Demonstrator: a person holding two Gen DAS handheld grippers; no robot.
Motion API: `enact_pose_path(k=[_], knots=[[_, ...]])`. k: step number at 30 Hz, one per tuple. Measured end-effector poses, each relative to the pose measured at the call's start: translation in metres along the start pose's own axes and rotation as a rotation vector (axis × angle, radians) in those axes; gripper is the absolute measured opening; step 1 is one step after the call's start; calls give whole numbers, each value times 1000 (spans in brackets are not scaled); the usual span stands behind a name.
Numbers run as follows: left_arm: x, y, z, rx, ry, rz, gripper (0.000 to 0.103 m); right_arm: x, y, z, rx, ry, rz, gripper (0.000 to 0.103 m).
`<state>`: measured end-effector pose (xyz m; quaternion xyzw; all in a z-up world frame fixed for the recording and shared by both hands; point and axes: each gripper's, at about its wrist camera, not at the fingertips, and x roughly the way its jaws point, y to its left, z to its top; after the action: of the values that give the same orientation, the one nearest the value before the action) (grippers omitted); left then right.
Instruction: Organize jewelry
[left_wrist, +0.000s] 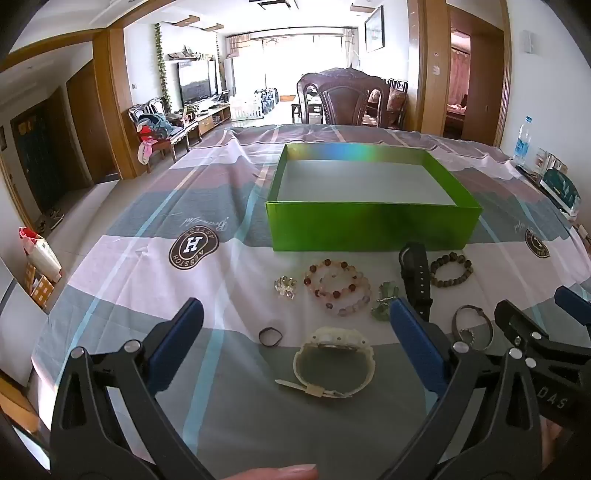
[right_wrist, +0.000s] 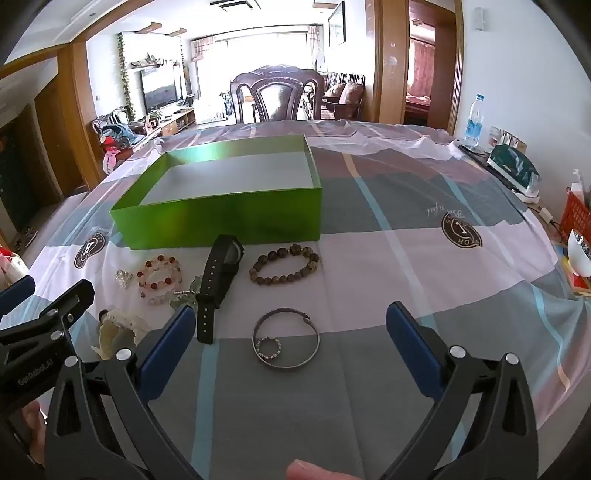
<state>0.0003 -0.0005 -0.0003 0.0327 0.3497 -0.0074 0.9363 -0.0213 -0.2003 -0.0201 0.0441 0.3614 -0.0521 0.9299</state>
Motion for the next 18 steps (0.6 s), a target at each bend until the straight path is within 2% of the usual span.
enact_pose_path(k=[18], knots=[[-1,0,0,-1,0,1,100,2,0,-2,5,7,5,100]])
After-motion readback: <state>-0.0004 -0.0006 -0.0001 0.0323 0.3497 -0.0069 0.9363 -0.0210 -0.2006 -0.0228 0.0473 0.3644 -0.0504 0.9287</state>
